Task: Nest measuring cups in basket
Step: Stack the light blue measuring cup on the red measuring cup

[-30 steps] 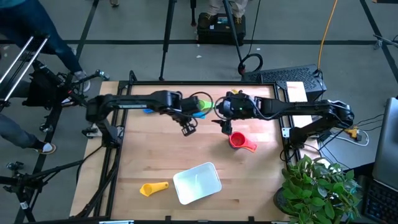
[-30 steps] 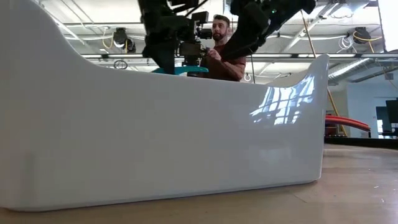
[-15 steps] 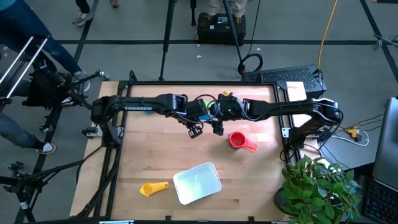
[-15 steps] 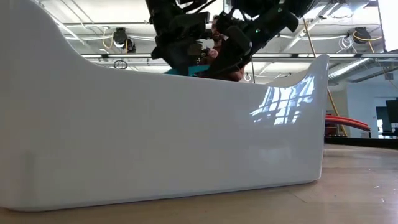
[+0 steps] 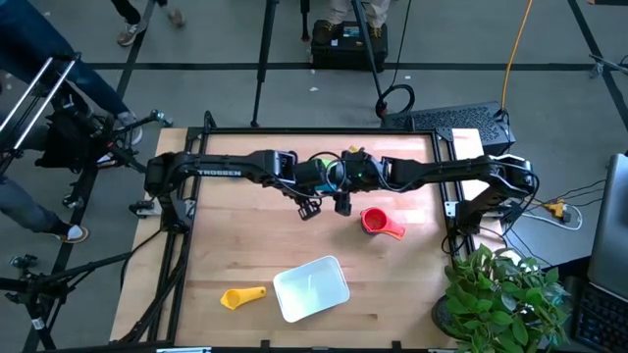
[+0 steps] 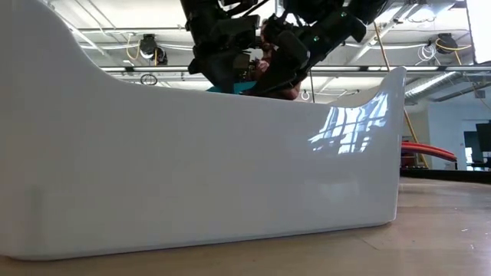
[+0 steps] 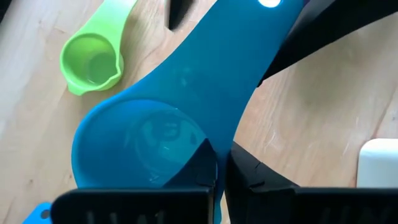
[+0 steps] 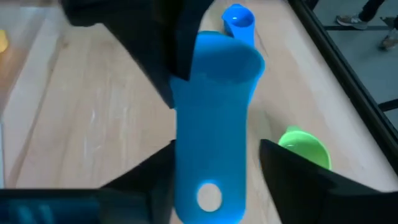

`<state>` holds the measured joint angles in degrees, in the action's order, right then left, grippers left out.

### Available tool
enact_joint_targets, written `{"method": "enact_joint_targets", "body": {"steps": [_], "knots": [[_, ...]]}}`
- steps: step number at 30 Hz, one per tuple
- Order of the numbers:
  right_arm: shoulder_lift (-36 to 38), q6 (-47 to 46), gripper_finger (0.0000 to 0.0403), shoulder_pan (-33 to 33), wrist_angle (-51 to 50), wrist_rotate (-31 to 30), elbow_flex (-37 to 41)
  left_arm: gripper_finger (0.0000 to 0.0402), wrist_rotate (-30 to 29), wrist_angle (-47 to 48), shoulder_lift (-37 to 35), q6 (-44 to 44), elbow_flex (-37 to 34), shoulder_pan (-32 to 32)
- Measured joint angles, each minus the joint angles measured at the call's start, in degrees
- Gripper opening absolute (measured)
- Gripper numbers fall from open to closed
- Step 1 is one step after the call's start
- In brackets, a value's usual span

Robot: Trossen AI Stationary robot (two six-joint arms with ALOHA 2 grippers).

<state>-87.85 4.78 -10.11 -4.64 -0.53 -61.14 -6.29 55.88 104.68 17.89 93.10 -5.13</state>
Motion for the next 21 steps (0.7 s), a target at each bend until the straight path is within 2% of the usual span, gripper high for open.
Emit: {"method": "enact_joint_targets", "body": {"steps": [4,5,14,21], "knots": [[0.0,0.3,0.0120,0.0,-0.1,2.1,0.0,0.0008,0.0,0.0,0.0,0.2,0.0,0.0],[0.0,0.3,0.0113,0.0,-0.3,2.1,0.0,0.0008,0.0,0.0,0.0,0.3,0.0,0.0],[0.0,1.2,0.0113,-0.1,-0.7,2.0,0.0,0.0009,0.0,-0.1,0.0,0.0,0.0,0.0],[0.0,1.8,0.0113,-0.2,-1.7,2.0,0.0,0.0072,0.0,0.3,0.0,-2.0,0.0,0.0]]}}
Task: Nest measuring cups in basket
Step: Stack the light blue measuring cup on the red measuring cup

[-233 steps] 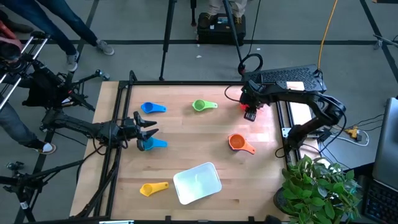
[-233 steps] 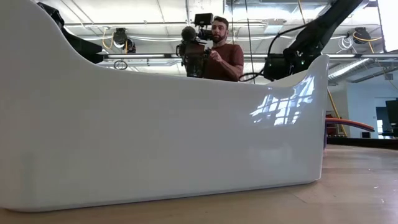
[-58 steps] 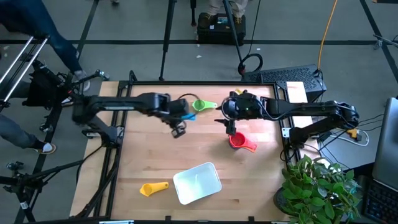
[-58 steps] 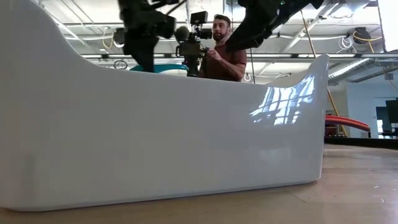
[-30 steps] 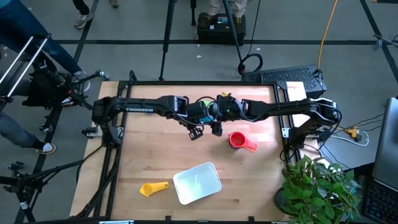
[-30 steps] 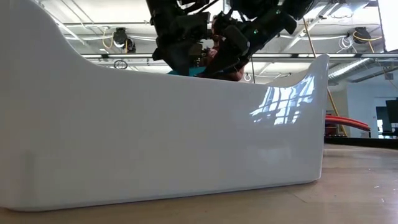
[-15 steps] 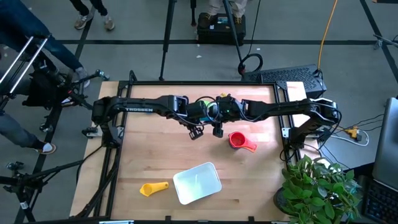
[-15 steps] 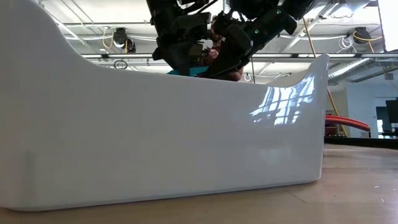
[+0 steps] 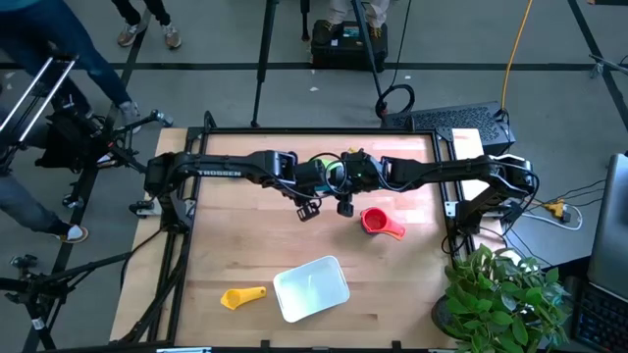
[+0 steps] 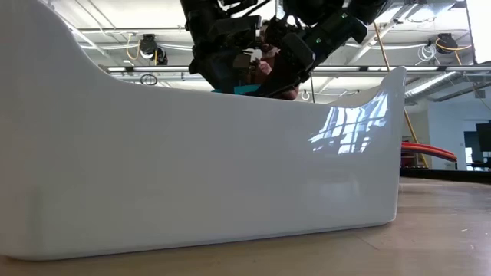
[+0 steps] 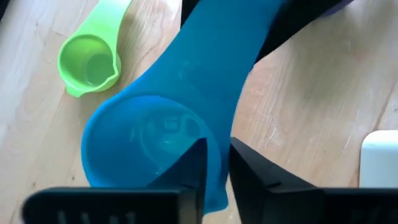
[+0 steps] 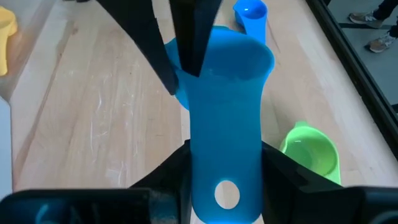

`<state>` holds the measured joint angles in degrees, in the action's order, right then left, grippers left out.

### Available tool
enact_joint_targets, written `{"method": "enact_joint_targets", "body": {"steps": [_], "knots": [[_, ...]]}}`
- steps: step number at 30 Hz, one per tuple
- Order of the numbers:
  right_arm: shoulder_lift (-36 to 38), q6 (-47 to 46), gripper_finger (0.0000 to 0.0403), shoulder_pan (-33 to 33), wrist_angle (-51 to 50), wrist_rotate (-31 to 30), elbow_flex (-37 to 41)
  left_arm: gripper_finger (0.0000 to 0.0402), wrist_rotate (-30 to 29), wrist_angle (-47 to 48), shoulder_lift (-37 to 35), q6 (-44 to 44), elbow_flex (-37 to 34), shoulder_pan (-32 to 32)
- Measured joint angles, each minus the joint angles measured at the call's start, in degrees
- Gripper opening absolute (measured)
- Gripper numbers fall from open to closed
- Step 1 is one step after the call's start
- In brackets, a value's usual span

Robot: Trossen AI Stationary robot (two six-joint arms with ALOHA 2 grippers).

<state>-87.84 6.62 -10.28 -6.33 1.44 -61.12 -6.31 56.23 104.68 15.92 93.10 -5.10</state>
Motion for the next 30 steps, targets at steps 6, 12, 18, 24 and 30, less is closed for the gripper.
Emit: {"method": "enact_joint_targets", "body": {"steps": [6,12,18,24,30], "knots": [[0.2,0.0,0.0113,-1.1,-2.0,0.0,0.0,0.0111,-0.2,0.7,0.0,-0.7,0.0,0.0],[2.9,-0.3,0.0113,-1.9,-7.9,-0.1,0.0,0.0127,-3.0,3.0,-2.3,-1.3,-0.1,0.0],[11.9,-4.1,0.0113,-1.1,-19.1,-1.7,2.1,0.0128,-7.3,3.1,-8.5,-2.1,-0.5,1.1],[27.1,-15.5,0.0113,2.0,-24.3,-4.7,13.1,0.0129,-8.6,-6.9,-15.2,-3.7,-7.7,3.0],[37.6,-28.0,0.0113,8.2,-27.1,-9.0,20.1,0.0129,-6.7,-16.9,-18.6,-4.2,-15.2,3.4]]}}
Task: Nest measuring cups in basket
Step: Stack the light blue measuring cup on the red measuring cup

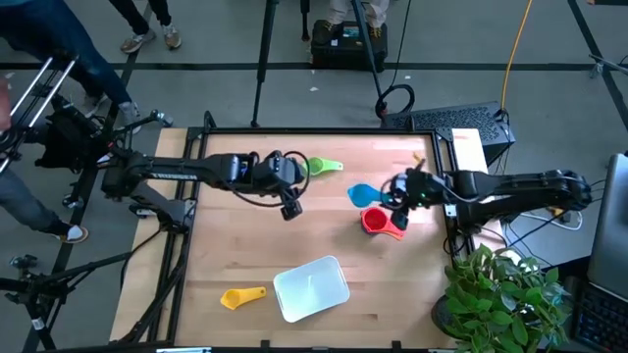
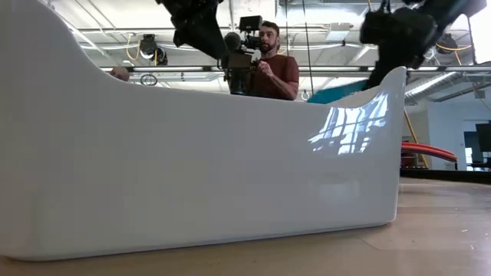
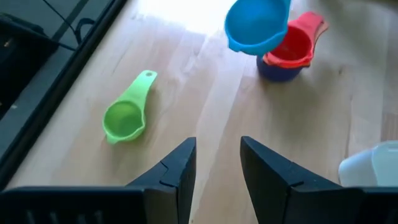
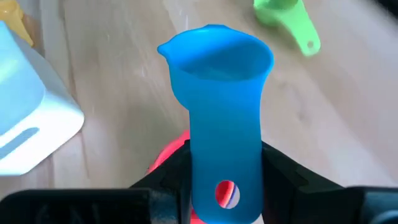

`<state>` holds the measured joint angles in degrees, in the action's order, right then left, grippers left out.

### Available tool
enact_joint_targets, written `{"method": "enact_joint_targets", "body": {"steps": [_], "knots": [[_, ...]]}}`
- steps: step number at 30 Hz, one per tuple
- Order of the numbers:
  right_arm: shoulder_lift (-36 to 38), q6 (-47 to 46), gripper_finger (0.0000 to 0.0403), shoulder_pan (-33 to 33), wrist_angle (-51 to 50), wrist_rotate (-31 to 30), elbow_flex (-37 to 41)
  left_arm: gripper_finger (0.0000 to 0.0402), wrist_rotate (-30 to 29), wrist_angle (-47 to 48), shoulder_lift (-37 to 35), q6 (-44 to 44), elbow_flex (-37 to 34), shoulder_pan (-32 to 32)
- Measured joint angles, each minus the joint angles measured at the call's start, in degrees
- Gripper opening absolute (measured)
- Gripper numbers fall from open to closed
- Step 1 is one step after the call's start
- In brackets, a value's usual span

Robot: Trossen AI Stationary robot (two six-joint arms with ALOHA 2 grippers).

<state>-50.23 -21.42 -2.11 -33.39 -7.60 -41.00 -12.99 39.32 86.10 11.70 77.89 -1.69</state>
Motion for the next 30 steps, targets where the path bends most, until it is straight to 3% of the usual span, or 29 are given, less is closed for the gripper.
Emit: {"method": "enact_joint_targets", "body": {"steps": [13,23,30], "knots": [[1.7,-14.0,0.0113,11.0,-4.2,-3.2,4.2,0.0129,1.4,-2.5,-0.3,2.0,-3.9,0.0],[3.2,-18.2,0.0113,13.5,-10.4,-3.7,4.2,0.0129,1.5,-2.5,-0.3,2.1,-3.9,0.0],[-2.4,-16.7,0.0113,13.9,-8.0,-2.8,4.2,0.0129,1.5,-3.1,-0.3,2.1,-3.9,0.0]]}}
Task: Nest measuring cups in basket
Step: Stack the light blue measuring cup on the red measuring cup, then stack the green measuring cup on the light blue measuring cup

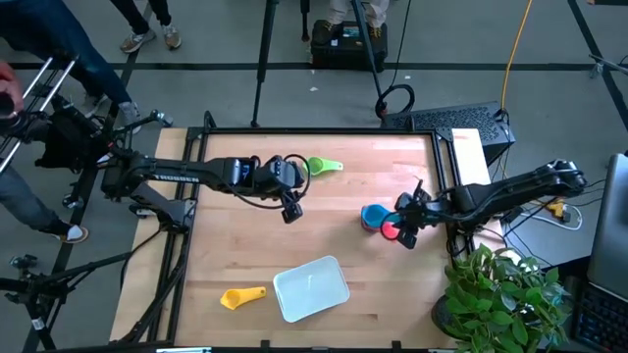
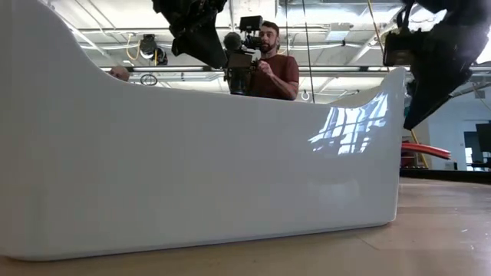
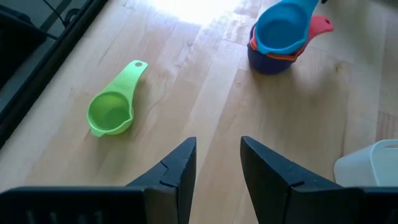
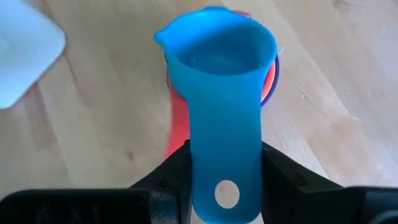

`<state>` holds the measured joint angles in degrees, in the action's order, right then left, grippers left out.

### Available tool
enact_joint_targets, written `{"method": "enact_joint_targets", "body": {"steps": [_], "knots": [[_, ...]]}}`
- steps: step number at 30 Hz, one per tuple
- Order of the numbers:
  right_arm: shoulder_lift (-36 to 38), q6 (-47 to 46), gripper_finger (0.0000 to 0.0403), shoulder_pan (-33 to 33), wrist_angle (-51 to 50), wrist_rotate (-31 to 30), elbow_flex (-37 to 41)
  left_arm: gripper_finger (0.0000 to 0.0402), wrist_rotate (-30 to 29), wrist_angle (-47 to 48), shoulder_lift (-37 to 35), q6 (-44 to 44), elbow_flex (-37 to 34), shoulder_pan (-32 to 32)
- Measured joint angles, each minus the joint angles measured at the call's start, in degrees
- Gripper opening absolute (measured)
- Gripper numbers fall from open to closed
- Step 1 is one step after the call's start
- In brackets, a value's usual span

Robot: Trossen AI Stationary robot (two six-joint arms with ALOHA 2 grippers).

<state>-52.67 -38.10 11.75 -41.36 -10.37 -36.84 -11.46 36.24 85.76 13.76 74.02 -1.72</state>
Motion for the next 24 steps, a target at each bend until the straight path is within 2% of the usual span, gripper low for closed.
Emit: {"method": "enact_joint_targets", "body": {"steps": [8,14,21,24], "knots": [[-8.3,6.1,0.0115,-4.5,3.7,-0.2,0.0,0.0129,0.0,-0.1,0.0,0.2,0.0,0.0],[-9.3,13.2,0.0159,-10.9,7.0,0.4,0.0,0.0129,0.0,-0.1,0.0,0.3,0.0,0.0],[-7.1,14.7,0.0183,-16.6,9.0,13.8,0.0,0.0129,0.0,-0.1,0.0,0.3,0.0,0.0],[-5.4,14.2,0.0193,-16.8,11.4,15.1,0.0,0.0129,0.0,-0.2,0.0,0.2,0.0,0.0]]}}
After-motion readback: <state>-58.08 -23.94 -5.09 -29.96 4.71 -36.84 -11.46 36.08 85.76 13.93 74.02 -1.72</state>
